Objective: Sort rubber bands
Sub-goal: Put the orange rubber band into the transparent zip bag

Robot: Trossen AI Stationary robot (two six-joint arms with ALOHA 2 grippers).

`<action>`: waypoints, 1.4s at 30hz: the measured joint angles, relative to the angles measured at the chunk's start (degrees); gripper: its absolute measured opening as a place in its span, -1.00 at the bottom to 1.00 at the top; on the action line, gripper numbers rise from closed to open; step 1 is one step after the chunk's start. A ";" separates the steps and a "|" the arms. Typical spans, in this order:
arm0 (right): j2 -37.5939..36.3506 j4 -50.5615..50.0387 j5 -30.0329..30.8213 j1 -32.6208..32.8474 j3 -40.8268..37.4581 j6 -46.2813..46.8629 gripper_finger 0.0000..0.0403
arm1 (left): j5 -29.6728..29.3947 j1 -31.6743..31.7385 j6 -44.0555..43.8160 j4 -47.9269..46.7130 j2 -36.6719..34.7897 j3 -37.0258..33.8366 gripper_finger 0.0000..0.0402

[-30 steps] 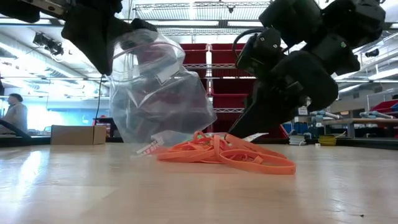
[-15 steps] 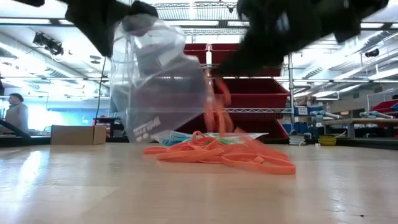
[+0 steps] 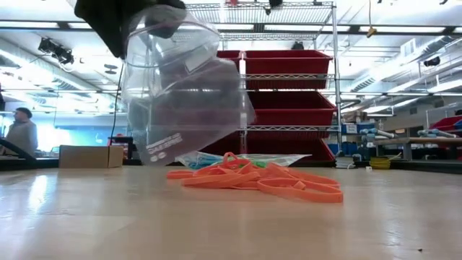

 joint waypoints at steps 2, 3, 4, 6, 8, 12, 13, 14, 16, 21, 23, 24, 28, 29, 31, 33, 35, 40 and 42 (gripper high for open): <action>0.06 -10.20 -0.55 -0.79 0.24 4.04 -1.00 | -0.58 0.16 -0.08 -0.52 0.00 0.02 -1.00; 0.16 -14.04 -1.48 -1.04 0.15 6.52 -1.00 | -0.91 0.16 -0.22 -1.29 0.00 0.02 -1.00; 0.47 -16.45 -1.83 -1.16 0.14 8.79 -1.00 | -1.29 0.18 -0.41 -2.04 0.00 0.02 -1.00; 1.20 -20.64 0.81 -0.49 0.29 11.69 -1.00 | -2.09 0.19 -0.59 -2.96 -0.02 0.02 -1.00; 2.18 -22.64 3.10 0.20 0.23 13.65 -1.00 | -2.39 0.18 -0.59 -2.57 -0.02 0.02 -1.00; 2.27 -19.54 -11.58 -0.22 0.29 17.47 -1.00 | -2.41 0.18 -0.71 -1.99 -0.02 0.02 -1.00; 2.29 -19.58 -11.07 0.03 0.31 17.57 -1.00 | -2.41 0.18 -0.81 -2.10 -0.02 0.02 -1.00; 2.29 -20.53 -9.30 0.33 0.31 17.57 -1.00 | -2.39 0.18 -0.83 -2.09 -0.02 0.02 -1.00; 2.32 -25.02 -4.61 0.62 0.31 17.26 -1.00 | -2.39 0.18 -1.15 -2.11 -0.02 0.02 -1.00; 2.38 -22.94 -13.47 -0.70 -0.76 19.52 -1.00 | -2.32 0.16 -2.57 -2.05 -0.02 0.02 -1.00; 2.29 -25.14 -10.86 -0.23 -0.61 19.32 -1.00 | -2.28 0.14 -2.99 -2.10 -0.02 0.02 -1.00; 2.29 -28.49 -8.58 -0.14 -0.62 19.27 -1.00 | -2.26 0.14 -3.02 -2.15 -0.02 0.02 -1.00; 2.61 -40.10 -4.62 -1.32 -0.80 23.46 -1.00 | -2.22 0.14 -3.19 -2.15 -0.02 0.02 -1.00; 2.71 -38.54 -6.95 -1.52 -0.80 23.61 -1.00 | -2.22 0.14 -3.21 -2.13 -0.02 0.02 -1.00; 2.73 -30.68 -13.02 -0.84 -0.79 22.14 -1.00 | -2.21 0.14 -3.21 -2.15 -0.02 0.02 -1.00; 2.71 -23.88 -16.43 0.12 -0.60 20.25 -1.00 | -2.22 0.14 -3.21 -2.20 -0.02 0.02 -1.00; 2.71 -26.29 -13.87 0.61 -0.54 19.11 -1.00 | -2.22 0.14 -3.21 -2.15 -0.02 0.02 -1.00; 4.02 -39.24 -10.78 -1.93 -1.09 23.81 -1.00 | -2.01 0.10 -3.37 -2.11 -0.02 0.02 -1.00; 3.85 -30.80 -15.69 -1.01 -1.08 22.27 -1.00 | -1.74 0.12 -3.41 -2.36 -0.02 0.02 -1.00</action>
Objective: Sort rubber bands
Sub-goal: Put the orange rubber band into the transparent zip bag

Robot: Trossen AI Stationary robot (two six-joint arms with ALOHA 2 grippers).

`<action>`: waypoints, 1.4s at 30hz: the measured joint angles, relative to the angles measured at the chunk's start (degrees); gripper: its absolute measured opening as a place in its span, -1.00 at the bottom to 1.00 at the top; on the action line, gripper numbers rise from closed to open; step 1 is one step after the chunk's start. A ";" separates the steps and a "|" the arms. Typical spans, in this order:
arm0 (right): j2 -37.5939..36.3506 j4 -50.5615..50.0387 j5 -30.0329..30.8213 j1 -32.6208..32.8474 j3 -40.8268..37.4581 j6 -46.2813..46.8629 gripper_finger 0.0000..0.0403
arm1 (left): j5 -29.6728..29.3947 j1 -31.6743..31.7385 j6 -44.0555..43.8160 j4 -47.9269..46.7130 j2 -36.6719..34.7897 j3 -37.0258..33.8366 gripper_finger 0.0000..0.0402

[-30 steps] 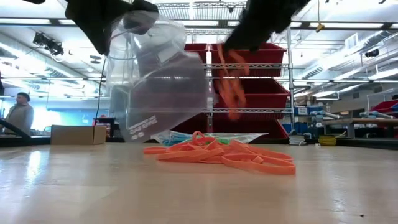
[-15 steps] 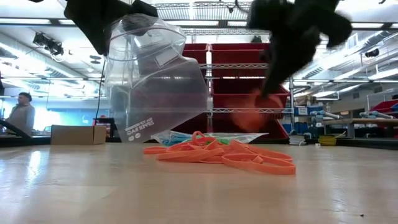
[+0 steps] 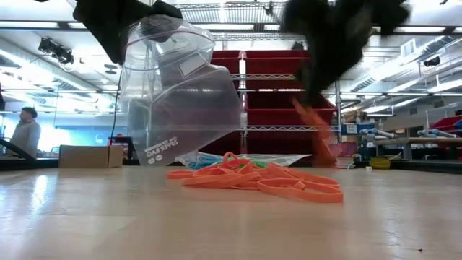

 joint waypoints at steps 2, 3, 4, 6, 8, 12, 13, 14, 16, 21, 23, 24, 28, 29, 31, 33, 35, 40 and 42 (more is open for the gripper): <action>-0.08 3.93 -0.83 1.08 0.39 -2.32 -1.00 | 0.02 0.00 0.04 0.05 0.00 0.00 -1.00; -0.13 1.25 1.12 1.29 0.37 -2.90 -1.00 | 0.04 0.00 0.04 0.15 0.00 0.00 -1.00; -0.08 -3.62 4.62 0.91 0.23 -2.64 -1.00 | 0.00 0.00 0.04 0.17 0.00 0.00 -1.00; 0.22 -11.55 7.93 -0.72 -0.31 0.31 -1.00 | 0.02 0.00 0.02 0.19 0.00 0.00 -1.00; 0.07 -5.32 3.63 -1.68 -0.77 1.23 -1.00 | 0.12 0.00 0.00 0.15 -0.02 0.00 -1.00; -0.79 2.70 0.35 0.70 -0.15 -2.83 -1.00 | 0.35 0.00 0.02 0.06 -0.04 0.00 -1.00; -0.57 -1.10 3.34 0.48 -0.17 -2.81 -1.00 | 0.37 0.00 0.02 0.06 -0.04 0.00 -1.00; -0.29 -5.73 6.54 -0.33 -0.46 -2.05 -1.00 | 0.37 0.00 0.02 0.21 -0.04 0.00 -1.00; 0.33 -10.83 8.67 -1.91 -0.79 0.41 -1.00 | 0.39 0.00 -0.02 0.27 -0.04 0.00 -1.00; -0.64 4.36 1.13 0.33 -0.48 -2.84 -1.00 | 0.97 -0.02 -0.17 0.10 -0.04 0.00 -1.00; -1.52 10.65 1.31 1.50 -0.31 -5.14 -1.00 | 1.31 -0.02 -0.17 0.17 -0.04 0.00 -1.00; -1.94 12.87 1.56 1.86 0.14 -6.36 -1.00 | 1.53 -0.02 -0.07 0.22 -0.04 0.00 -1.00; -4.07 17.83 4.87 2.78 2.95 -10.93 -1.00 | 1.53 -0.02 0.25 -0.14 -0.04 0.00 -1.00; -4.44 19.44 5.80 2.94 3.60 -12.15 -1.00 | 1.53 -0.02 0.43 -0.08 -0.04 0.00 -1.00; -4.77 22.97 7.84 3.34 4.30 -14.35 -1.00 | 1.53 -0.02 1.45 0.10 -0.04 0.13 -1.00; -4.72 27.34 8.87 3.37 4.37 -16.23 -1.00 | 1.53 -0.02 1.85 1.33 -0.04 1.10 -1.00; -4.72 30.63 9.51 2.91 4.39 -17.16 -1.00 | 1.86 -0.01 1.99 2.31 -0.04 2.53 -1.00; -4.68 35.58 12.76 1.87 4.39 -18.69 -1.00 | 2.79 -0.01 3.43 3.75 -0.04 5.48 -1.00; -4.68 37.38 14.00 1.73 4.39 -19.37 -1.00 | 3.78 0.00 3.62 4.28 -0.02 5.87 -1.00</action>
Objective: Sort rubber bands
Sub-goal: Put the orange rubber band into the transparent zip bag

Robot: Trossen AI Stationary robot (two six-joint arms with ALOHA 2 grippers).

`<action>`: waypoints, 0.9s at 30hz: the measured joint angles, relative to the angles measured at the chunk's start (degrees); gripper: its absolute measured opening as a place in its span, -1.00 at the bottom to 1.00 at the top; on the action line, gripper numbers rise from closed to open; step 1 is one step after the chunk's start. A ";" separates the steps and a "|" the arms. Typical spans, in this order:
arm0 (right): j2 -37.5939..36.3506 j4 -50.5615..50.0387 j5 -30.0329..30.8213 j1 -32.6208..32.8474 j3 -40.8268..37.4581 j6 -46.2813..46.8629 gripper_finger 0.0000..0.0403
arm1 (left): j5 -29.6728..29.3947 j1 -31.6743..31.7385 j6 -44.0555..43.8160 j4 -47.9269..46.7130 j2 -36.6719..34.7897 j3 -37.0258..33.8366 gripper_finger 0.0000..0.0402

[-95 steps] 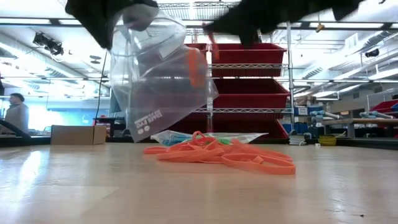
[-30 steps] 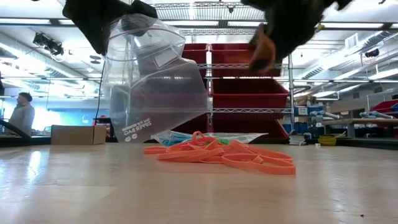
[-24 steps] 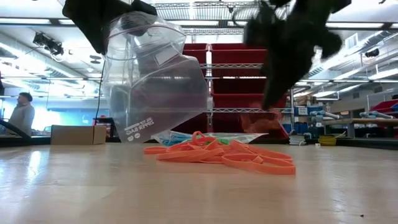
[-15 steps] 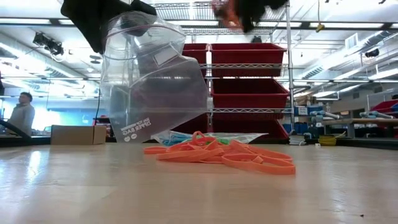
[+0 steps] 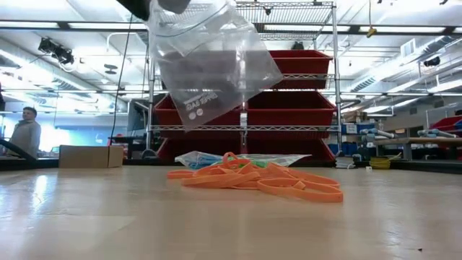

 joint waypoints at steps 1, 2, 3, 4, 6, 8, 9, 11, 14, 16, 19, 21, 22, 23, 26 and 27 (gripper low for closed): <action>0.00 0.77 0.50 0.00 0.00 -0.21 -1.00 | 0.48 0.00 0.54 0.03 0.02 0.04 -1.00; 0.00 1.61 1.23 0.00 0.00 -0.35 -1.00 | 0.70 0.00 1.13 0.02 0.05 0.04 -1.00; 0.00 2.43 1.82 -0.01 0.00 -0.69 -1.00 | 0.70 0.00 1.56 0.06 0.24 0.04 -1.00; 0.00 3.13 2.05 -0.03 0.00 -1.17 -1.00 | 0.72 0.00 2.01 0.32 0.65 0.08 -1.00; 0.01 3.39 2.64 -0.31 0.00 -1.73 -1.00 | 0.74 0.00 2.40 0.98 1.30 0.04 -1.00; 1.02 3.95 3.12 -0.81 0.07 -1.65 -1.00 | 1.16 0.00 2.60 1.84 2.16 0.31 -1.00; 1.61 3.86 3.18 -0.90 0.07 -1.63 -1.00 | 1.16 0.00 2.65 1.94 2.75 0.69 -1.00; 3.74 6.10 3.39 -1.15 0.02 -1.59 -1.00 | 1.12 0.00 2.82 1.92 3.99 1.84 -1.00; 6.49 7.89 3.32 -1.12 0.07 -1.43 -1.00 | 0.78 0.06 2.78 0.28 5.47 3.48 -1.00; 7.23 7.52 5.02 -0.48 0.13 -1.56 -1.00 | -0.09 0.07 2.74 -1.85 6.31 4.77 -1.00; 7.13 4.18 8.34 0.77 0.33 -2.77 -1.00 | -1.49 0.15 2.88 -3.31 6.62 5.83 -1.00; 7.08 0.00 8.96 1.37 0.05 -2.92 -1.00 | -2.67 0.22 3.23 -3.00 6.54 6.11 -1.00; 7.25 -2.12 9.02 1.56 -0.04 -2.75 -1.00 | -3.23 0.22 3.44 -2.81 6.44 6.20 -1.00; 7.30 -4.41 9.01 1.67 0.09 -2.20 -1.00 | -3.41 0.22 4.01 -3.09 6.36 6.22 -1.00; 7.30 -10.26 9.17 1.97 1.21 0.38 -1.00 | -3.37 0.20 4.50 -3.33 6.47 6.95 -1.00; 7.36 -12.35 9.82 2.22 1.33 1.07 -1.00 | -3.32 0.29 4.69 -3.18 6.47 7.34 -1.00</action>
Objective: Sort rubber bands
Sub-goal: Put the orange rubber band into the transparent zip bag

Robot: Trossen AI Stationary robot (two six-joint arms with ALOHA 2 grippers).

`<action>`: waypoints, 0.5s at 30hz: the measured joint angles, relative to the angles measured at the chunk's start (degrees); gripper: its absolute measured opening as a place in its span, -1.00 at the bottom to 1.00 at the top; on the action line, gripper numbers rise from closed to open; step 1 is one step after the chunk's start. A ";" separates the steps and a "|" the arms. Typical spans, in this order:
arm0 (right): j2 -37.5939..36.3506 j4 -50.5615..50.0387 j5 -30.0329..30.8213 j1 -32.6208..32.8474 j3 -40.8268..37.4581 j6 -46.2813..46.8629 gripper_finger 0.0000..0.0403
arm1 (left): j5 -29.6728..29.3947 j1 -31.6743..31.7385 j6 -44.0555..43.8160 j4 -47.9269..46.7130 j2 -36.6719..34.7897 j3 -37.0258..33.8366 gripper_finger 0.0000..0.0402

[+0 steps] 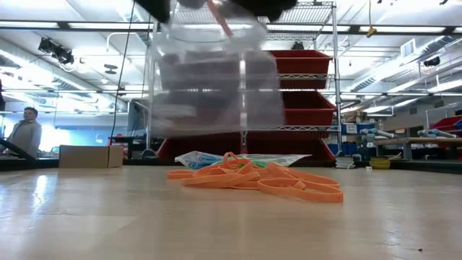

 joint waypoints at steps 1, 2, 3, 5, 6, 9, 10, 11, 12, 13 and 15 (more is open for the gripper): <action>0.16 -1.71 0.43 0.18 0.21 0.20 -1.00 | 0.16 0.17 0.49 -0.09 -0.02 0.49 -1.00; 0.31 -2.46 0.65 0.43 0.48 0.21 -1.00 | 0.26 0.20 0.74 -0.18 -0.02 0.91 -1.00; 0.33 -3.29 0.70 0.59 1.07 0.14 -1.00 | 0.34 0.21 0.75 -0.34 -0.02 1.38 -1.00; 0.15 -5.33 0.73 0.84 2.70 0.01 -1.00 | 0.39 0.21 0.82 -1.04 -0.02 2.39 -1.00; 0.06 -7.40 0.72 0.89 3.35 -0.04 -1.00 | 0.43 0.21 1.00 -1.23 -0.02 2.81 -1.00; 0.11 -12.38 -0.56 0.85 4.18 1.37 -1.00 | 0.51 0.20 1.15 -2.10 -0.09 3.51 -1.00; 0.11 -13.21 -1.83 0.79 4.35 1.79 -1.00 | 0.56 0.19 1.16 -2.33 -0.09 3.51 -1.00; 0.11 -13.84 -3.22 0.79 4.60 2.24 -1.00 | 0.57 0.20 1.15 -2.30 -0.09 3.51 -1.00; 0.11 -14.46 -4.70 0.79 4.86 2.41 -1.00 | 0.57 0.21 1.17 -2.36 -0.07 3.51 -1.00; 0.11 -14.87 -6.21 0.81 4.99 2.61 -1.00 | 0.57 0.21 1.17 -2.40 0.20 3.54 -1.00; 0.11 -15.03 -8.12 0.86 5.01 3.16 -1.00 | 0.57 0.20 1.17 -2.65 0.79 3.54 -1.00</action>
